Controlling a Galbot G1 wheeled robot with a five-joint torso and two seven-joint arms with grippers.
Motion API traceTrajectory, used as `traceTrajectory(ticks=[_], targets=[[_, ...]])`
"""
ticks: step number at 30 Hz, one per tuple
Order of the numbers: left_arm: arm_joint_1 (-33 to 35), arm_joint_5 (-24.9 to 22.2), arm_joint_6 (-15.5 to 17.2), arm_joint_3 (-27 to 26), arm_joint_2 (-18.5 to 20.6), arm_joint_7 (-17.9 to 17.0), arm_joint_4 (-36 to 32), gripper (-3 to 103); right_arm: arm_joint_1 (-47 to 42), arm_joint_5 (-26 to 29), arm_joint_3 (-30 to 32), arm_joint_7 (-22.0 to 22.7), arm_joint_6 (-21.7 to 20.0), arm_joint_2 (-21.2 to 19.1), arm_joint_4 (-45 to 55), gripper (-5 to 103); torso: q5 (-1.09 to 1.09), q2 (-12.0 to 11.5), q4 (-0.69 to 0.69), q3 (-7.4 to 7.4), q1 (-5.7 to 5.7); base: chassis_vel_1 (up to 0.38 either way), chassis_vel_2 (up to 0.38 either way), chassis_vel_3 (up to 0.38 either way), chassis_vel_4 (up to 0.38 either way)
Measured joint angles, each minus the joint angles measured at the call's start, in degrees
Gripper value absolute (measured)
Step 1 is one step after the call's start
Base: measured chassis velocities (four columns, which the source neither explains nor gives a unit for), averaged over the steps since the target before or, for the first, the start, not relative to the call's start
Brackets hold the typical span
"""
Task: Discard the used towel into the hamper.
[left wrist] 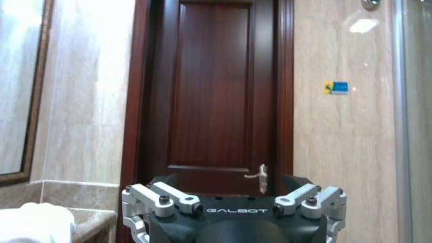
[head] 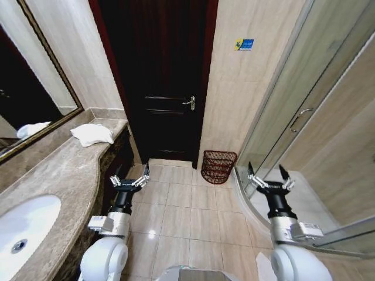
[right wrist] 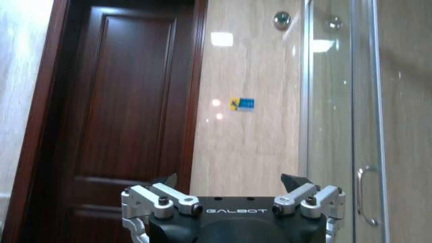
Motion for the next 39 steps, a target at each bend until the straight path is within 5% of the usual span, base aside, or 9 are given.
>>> traceTrajectory(ticks=[4, 6, 9, 18, 28, 39], targets=[[0.64, -1.72, -0.55, -2.42, 3.86, -0.19, 1.3, 100, -1.8, 3.99, 2.01, 2.74, -3.02, -0.9, 0.59, 100, 0.01, 0.0, -0.01, 0.0, -0.01, 0.0, 0.0, 0.0, 0.0], [1.44, -4.27, -0.41, -3.5, 7.33, -3.49, 2.05, 100, -3.29, 8.85, 4.75, 7.18, -7.74, -3.98, 1.43, 100, 0.0, 0.0, 0.0, 0.0, -0.01, 0.0, 0.0, 0.0, 0.0], [2.02, -7.31, 0.55, -3.33, 8.18, -7.13, 2.22, 100, -3.83, 10.94, 6.22, 8.87, -8.14, -5.32, 1.15, 100, 0.0, 0.0, 0.0, -0.01, -0.01, 0.0, 0.0, 0.0, 0.0], [2.9, -3.43, 0.97, -1.37, 2.67, -5.59, -0.23, 98, -2.22, 7.1, 3.42, 5.34, -1.38, -4.11, -1.26, 100, 0.0, 0.0, 0.0, 0.0, -0.01, 0.0, 0.0, 0.0, 0.0], [3.19, -1.23, 1.77, 1.37, -2.25, -5.57, -3.48, 98, 0.07, 9.76, 2.63, 5.38, -4.95, -3.23, 1.05, 100, 0.01, 0.0, 0.0, 0.0, -0.01, 0.0, 0.0, 0.0, 0.0], [3.46, 2.06, 1.5, 4.67, -3.37, -5.38, -2.48, 99, -1.02, 9.57, 2.55, 4.16, -4.71, -2.22, 1.39, 100, 0.01, 0.0, 0.0, 0.0, -0.01, 0.0, 0.0, 0.0, 0.0]])
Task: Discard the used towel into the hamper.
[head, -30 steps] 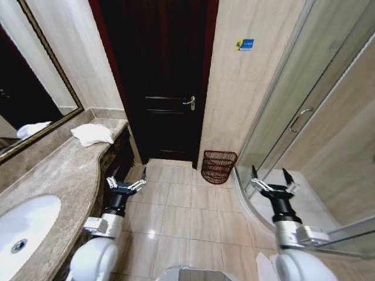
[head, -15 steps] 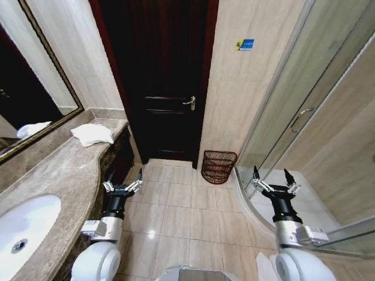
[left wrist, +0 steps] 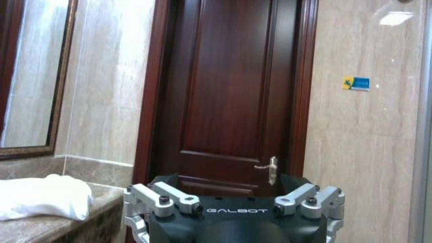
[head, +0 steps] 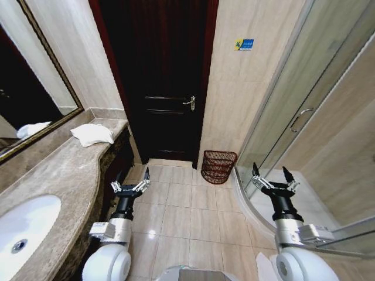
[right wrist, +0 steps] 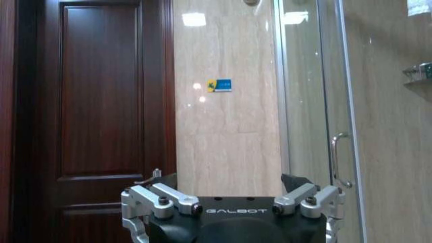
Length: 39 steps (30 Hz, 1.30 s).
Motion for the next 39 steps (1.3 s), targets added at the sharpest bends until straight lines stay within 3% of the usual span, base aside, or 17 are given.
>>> traceTrajectory(ticks=[16, 22, 24, 29, 39], targets=[[1.51, 3.47, -3.63, 3.03, 0.58, 1.01, 2.45, 99, -1.09, -1.26, 0.44, -2.52, 2.75, 1.18, -0.01, 100, -0.01, 0.01, 0.0, -0.01, -0.02, -0.006, 0.009, 0.011, -0.007], [1.54, 3.53, -3.78, 3.07, 0.56, 1.02, 2.59, 102, -1.11, -1.4, 0.38, -2.57, 2.99, 1.44, -0.09, 100, 0.0, 0.0, 0.0, 0.0, -0.01, -0.084, 0.077, 0.087, -0.104], [1.49, 3.42, -3.78, 2.97, 0.53, 1.02, 2.59, 96, -1.1, -1.4, 0.36, -2.57, 3.07, 1.45, -0.12, 100, -0.01, 0.0, 0.0, 0.0, 0.0, -0.129, 0.126, 0.114, -0.131], [1.46, 3.27, -3.78, 2.96, 0.31, 0.89, 2.58, 101, -1.11, -1.35, 0.37, -2.57, 3.13, 1.45, -0.03, 100, 0.0, -0.01, 0.01, 0.01, 0.02, -0.116, 0.128, 0.132, -0.122], [1.34, 2.94, -3.65, 3.12, 0.13, -0.33, 2.59, 98, -1.33, -1.19, 0.43, -2.56, 3.53, 1.61, 0.0, 100, -0.01, 0.0, 0.0, 0.0, -0.01, -0.104, 0.105, 0.111, -0.109]])
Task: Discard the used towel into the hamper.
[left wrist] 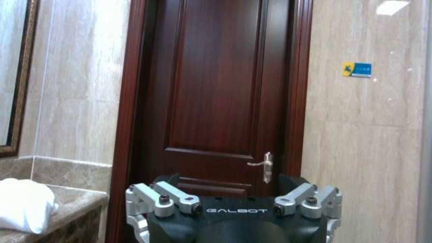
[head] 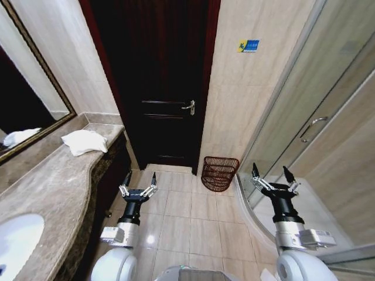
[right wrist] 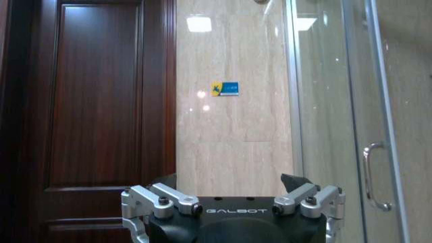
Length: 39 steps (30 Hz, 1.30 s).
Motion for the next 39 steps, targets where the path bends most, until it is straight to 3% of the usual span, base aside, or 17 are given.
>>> traceTrajectory(ticks=[32, 39], targets=[[-0.09, 0.03, -0.23, 0.55, -0.38, -0.22, 0.54, 98, -0.03, 0.11, -0.06, -0.01, -0.07, 0.27, 0.36, 100, 0.0, 0.0, 0.0, 0.01, 0.02, -0.159, 0.157, 0.156, -0.159], [-0.13, 0.02, -0.28, 0.49, -0.1, -0.22, 0.55, 98, -0.29, -1.17, -0.18, 1.18, 1.82, 0.17, 0.27, 100, 0.0, -0.01, -0.01, 0.02, 0.06, -0.13, 0.134, 0.107, -0.126]])
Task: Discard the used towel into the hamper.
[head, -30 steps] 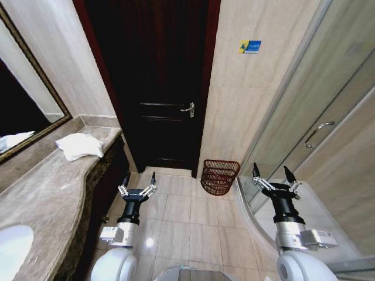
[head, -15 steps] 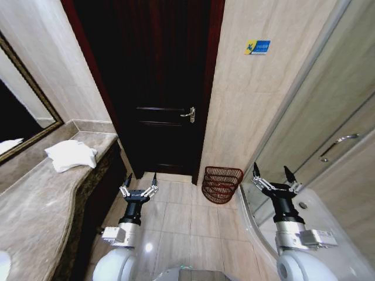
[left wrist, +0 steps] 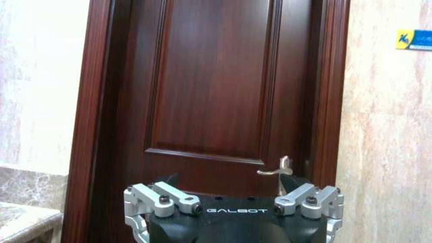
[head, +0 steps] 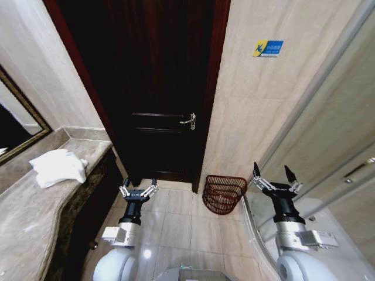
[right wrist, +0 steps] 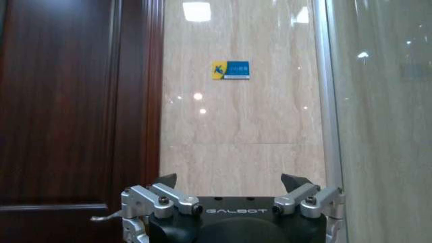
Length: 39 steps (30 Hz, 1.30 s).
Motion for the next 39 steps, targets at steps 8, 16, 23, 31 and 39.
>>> traceTrajectory(ticks=[8, 16, 23, 31, 39], targets=[[-0.15, -1.13, 0.68, -1.11, 0.13, -0.19, -0.53, 100, 0.09, -0.48, -0.85, 5.89, -4.14, -0.4, 0.48, 100, 0.01, 0.02, 0.01, -0.02, -0.08, -0.001, -0.01, -0.007, 0.015], [-0.05, -1.37, 1.5, -2.43, 0.1, -0.56, -1.18, 100, 0.25, 1.96, -0.78, 6.62, -7.08, -0.32, 0.52, 100, 0.0, 0.02, 0.0, -0.02, -0.07, 0.0, 0.0, 0.0, 0.0], [0.07, -0.53, 1.52, -2.47, -0.16, -0.76, -1.13, 100, 1.09, 1.75, 0.15, 5.49, -3.46, -0.31, 0.54, 100, 0.0, 0.02, 0.01, -0.01, -0.05, 0.032, 0.049, 0.043, 0.034], [-0.01, -0.37, 1.59, -2.55, -0.24, -0.97, -0.88, 100, 1.73, 1.46, 0.08, 4.58, -2.07, -0.18, 0.08, 100, 0.0, 0.02, 0.01, -0.01, -0.05, 0.077, 0.068, 0.076, 0.086], [-0.46, 0.0, -0.05, -3.34, -0.36, -1.26, 0.13, 100, 2.0, 0.44, 0.06, 3.69, -0.8, -0.02, -0.73, 100, 0.0, 0.01, 0.03, -0.02, -0.05, 0.106, 0.095, 0.1, 0.084]])
